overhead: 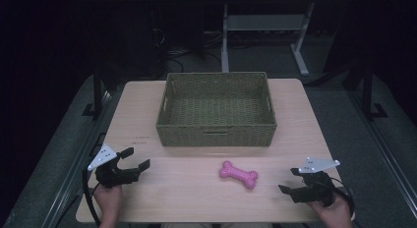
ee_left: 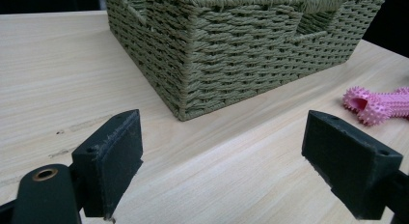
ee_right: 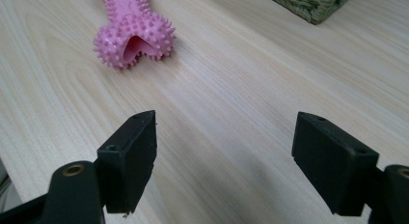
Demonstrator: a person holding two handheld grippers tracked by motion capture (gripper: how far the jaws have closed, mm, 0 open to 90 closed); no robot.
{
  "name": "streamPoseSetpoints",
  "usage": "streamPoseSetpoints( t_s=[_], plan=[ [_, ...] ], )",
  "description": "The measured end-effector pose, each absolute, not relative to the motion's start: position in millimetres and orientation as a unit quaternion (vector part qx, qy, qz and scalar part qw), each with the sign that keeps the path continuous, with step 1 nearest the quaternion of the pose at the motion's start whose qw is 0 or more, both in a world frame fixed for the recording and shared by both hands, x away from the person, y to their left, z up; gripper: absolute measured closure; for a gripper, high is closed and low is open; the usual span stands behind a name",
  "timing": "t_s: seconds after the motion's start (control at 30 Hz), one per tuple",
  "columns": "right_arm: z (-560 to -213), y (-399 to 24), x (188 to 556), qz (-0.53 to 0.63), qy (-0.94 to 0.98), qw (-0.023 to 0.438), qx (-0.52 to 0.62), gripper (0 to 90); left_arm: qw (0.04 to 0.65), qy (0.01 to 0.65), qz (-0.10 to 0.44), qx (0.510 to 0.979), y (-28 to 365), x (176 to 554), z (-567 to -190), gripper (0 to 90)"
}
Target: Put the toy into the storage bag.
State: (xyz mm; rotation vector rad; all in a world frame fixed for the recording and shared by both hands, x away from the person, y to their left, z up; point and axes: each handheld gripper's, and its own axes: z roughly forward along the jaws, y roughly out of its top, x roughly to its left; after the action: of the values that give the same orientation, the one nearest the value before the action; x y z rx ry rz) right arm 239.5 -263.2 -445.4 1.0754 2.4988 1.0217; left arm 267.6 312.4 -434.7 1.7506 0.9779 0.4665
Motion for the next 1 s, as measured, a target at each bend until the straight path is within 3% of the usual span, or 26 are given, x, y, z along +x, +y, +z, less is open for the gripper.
streamPoseSetpoints(
  t_s=[1.0],
  plan=[
    [-417, -223, 276, 0.321, 0.896, 0.05, 0.302, 19.8, 0.512, 0.411, 0.197, 0.728, 313, 268, -435, 13.9]
  ],
)
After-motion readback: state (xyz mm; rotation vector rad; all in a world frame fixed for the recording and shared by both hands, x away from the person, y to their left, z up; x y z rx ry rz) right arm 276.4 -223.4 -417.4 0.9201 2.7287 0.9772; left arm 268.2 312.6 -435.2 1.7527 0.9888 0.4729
